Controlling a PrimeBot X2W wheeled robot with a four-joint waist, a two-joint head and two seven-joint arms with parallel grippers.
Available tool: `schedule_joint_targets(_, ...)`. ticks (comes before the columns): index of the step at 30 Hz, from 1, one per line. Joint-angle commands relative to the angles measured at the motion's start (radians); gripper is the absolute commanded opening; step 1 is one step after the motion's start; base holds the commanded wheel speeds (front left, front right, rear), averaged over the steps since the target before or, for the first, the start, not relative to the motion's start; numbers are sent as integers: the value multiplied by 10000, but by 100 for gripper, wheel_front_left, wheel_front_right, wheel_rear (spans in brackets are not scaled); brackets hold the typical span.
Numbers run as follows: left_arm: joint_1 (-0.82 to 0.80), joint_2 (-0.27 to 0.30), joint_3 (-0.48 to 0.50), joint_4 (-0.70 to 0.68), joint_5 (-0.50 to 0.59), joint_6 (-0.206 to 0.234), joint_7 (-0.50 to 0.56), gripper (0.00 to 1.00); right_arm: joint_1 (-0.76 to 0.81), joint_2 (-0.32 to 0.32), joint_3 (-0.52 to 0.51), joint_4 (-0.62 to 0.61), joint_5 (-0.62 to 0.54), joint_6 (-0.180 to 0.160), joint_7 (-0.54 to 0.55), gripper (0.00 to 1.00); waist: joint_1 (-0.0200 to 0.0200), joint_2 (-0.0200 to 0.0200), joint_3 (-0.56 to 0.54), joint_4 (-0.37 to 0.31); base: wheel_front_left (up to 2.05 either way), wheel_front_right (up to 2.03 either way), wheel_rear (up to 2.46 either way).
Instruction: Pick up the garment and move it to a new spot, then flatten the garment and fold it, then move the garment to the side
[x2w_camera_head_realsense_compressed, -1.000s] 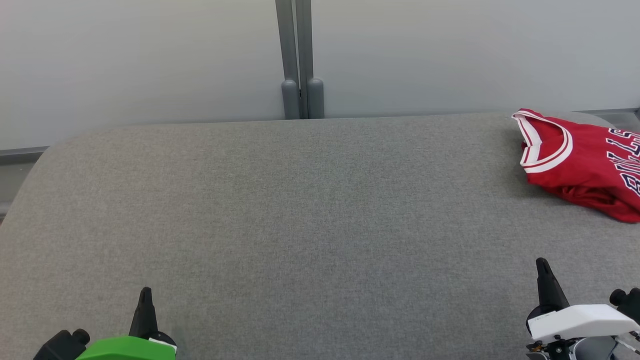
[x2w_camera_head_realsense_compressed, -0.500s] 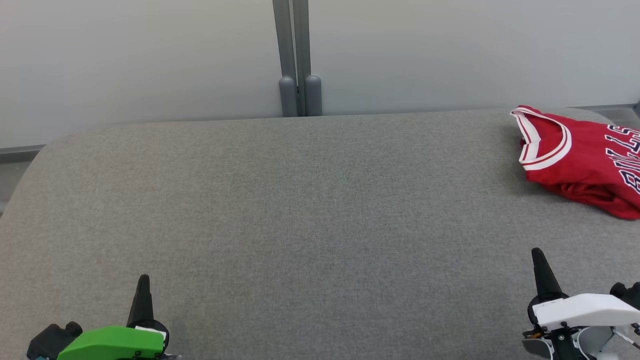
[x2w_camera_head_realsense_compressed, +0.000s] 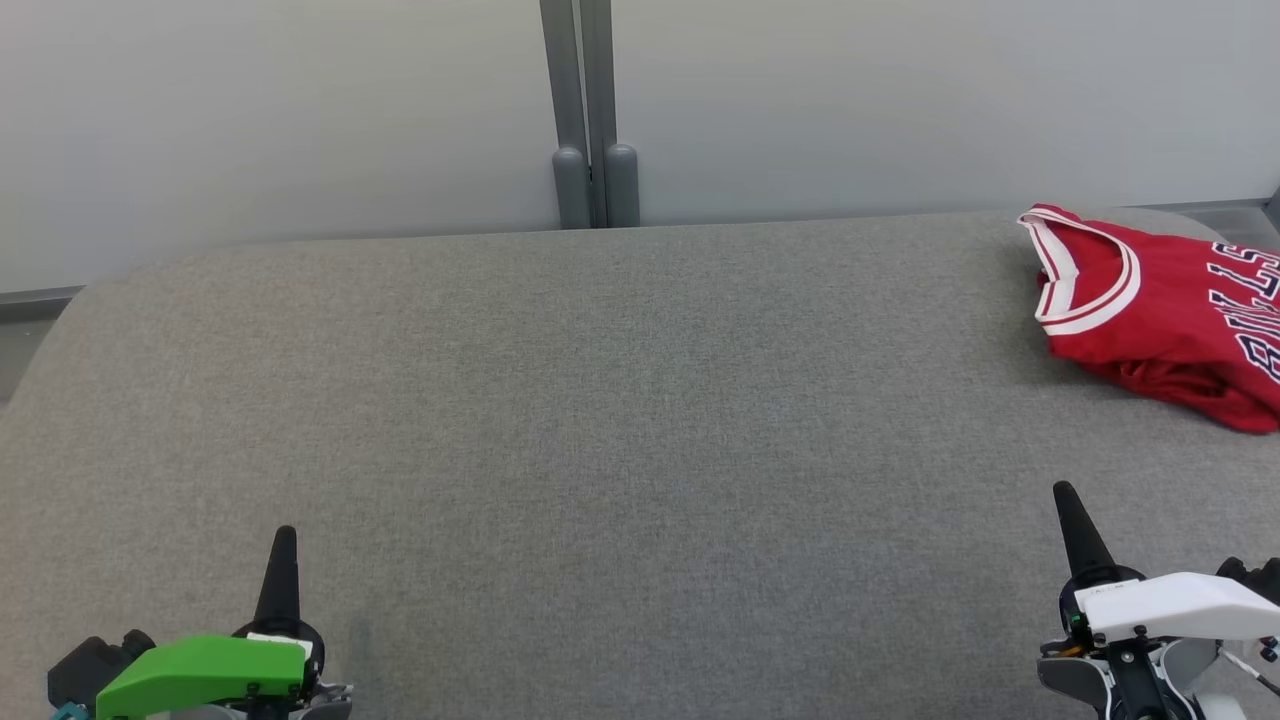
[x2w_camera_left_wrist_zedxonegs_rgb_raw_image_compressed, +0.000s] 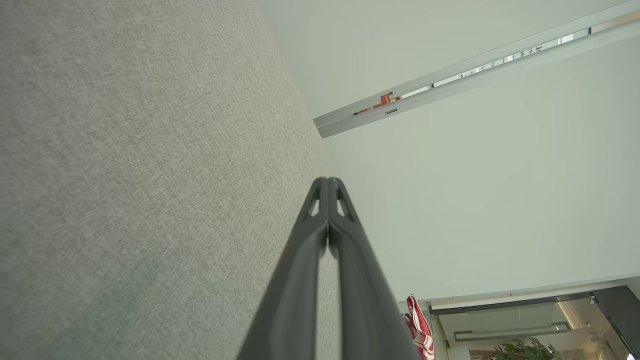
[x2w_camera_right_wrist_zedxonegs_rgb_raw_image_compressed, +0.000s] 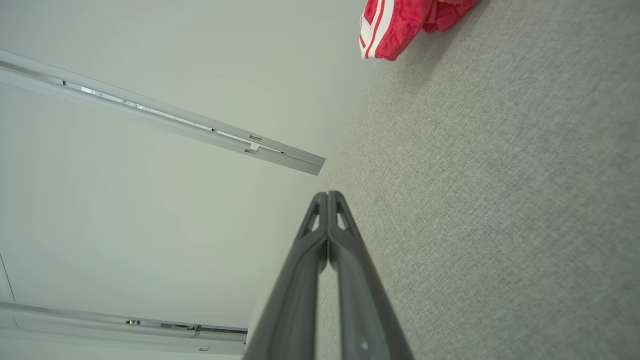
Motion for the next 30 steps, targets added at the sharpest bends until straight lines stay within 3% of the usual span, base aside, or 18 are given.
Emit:
schedule_joint_targets(1,-269,77,68,-99,-212,-76,57,0,-252,-68,13,-62,272,6,61,0,0,0,8,-6,0,0,0)
schedule_joint_targets(30,-689,93,310,-198,-2457,-331,695,0,-641,-86,98,-8,2931,5,684,0,0,0,176,-133,0,0,0)
